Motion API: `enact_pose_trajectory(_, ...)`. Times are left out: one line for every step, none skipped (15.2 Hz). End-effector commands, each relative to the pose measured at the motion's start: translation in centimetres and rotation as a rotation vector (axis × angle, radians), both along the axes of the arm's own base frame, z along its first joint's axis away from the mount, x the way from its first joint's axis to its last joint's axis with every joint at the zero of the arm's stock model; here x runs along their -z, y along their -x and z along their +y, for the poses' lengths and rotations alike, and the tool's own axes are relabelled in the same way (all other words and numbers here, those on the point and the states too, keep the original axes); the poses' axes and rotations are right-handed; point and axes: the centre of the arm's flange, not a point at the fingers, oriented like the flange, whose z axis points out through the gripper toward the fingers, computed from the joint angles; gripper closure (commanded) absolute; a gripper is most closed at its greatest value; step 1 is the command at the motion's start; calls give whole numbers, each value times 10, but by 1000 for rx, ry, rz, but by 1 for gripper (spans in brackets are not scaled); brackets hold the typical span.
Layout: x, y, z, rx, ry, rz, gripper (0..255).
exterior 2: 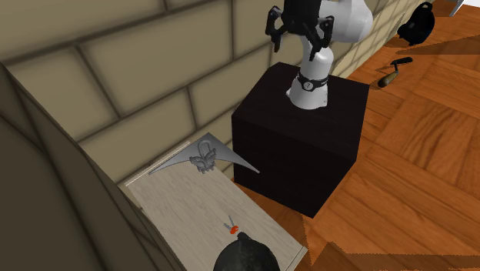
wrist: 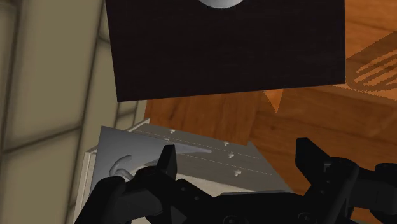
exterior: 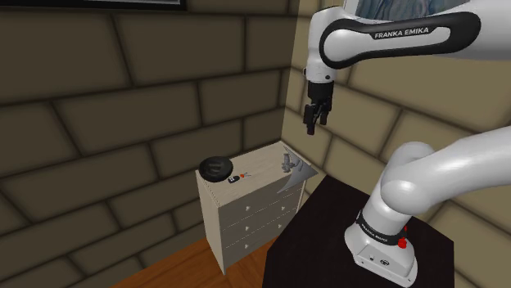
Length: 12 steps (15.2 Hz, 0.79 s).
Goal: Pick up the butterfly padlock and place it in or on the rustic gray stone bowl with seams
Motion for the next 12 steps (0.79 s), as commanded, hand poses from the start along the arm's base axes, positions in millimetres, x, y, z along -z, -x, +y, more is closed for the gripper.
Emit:
enact_pose_trajectory(20, -11, -11, 3, -2, -13, 0)
enact_pose_trajectory(30, -15, -17, 5, -3, -18, 0)
enact_pose_trajectory(41, -19, -24, 7, -4, -23, 0)
enact_pose_trajectory(51, -23, -30, 9, -6, -29, 0)
enact_pose_trajectory(62, -28, -36, 11, -7, -34, 0)
enact_pose_trajectory(72, -32, -43, 13, -8, -39, 0)
enact_pose_trajectory(82, -36, -49, 15, -9, -44, 0)
enact_pose_trajectory(93, -41, -56, 17, -10, -49, 0)
enact_pose_trajectory(103, -45, -62, 19, -12, -54, 0)
enact_pose_trajectory(113, -50, -69, 21, -13, -59, 0)
enact_pose_trajectory(123, -54, -75, 23, -14, -64, 0)
enact_pose_trajectory(134, -59, -82, 24, -15, -69, 0)
